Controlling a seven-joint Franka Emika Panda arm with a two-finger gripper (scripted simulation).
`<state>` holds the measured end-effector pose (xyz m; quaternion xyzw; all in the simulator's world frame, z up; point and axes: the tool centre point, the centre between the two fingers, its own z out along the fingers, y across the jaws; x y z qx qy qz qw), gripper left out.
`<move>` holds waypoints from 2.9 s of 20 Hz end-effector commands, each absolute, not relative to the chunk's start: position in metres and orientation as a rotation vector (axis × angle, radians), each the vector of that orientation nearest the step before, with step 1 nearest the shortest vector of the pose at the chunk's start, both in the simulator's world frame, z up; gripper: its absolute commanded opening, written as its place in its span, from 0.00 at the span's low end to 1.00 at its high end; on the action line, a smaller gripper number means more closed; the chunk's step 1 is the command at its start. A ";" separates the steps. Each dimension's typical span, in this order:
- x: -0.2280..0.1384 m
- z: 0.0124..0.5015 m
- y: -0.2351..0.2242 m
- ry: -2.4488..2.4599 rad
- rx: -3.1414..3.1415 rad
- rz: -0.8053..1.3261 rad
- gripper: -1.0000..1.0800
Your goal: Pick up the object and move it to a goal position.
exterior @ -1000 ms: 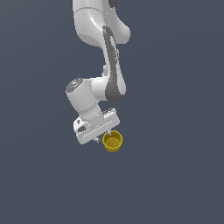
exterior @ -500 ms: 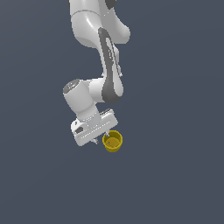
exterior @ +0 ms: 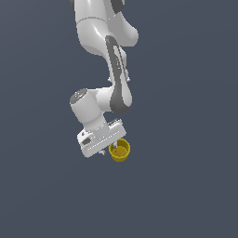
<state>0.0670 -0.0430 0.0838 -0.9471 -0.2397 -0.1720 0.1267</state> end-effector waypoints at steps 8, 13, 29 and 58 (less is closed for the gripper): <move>0.070 0.071 -0.038 -0.699 -2.756 -0.501 0.00; 0.070 0.071 -0.038 -0.699 -2.756 -0.501 0.00; 0.072 0.125 -0.051 -0.699 -2.758 -0.500 0.00; 0.090 0.420 -0.122 -0.700 -2.761 -0.498 0.00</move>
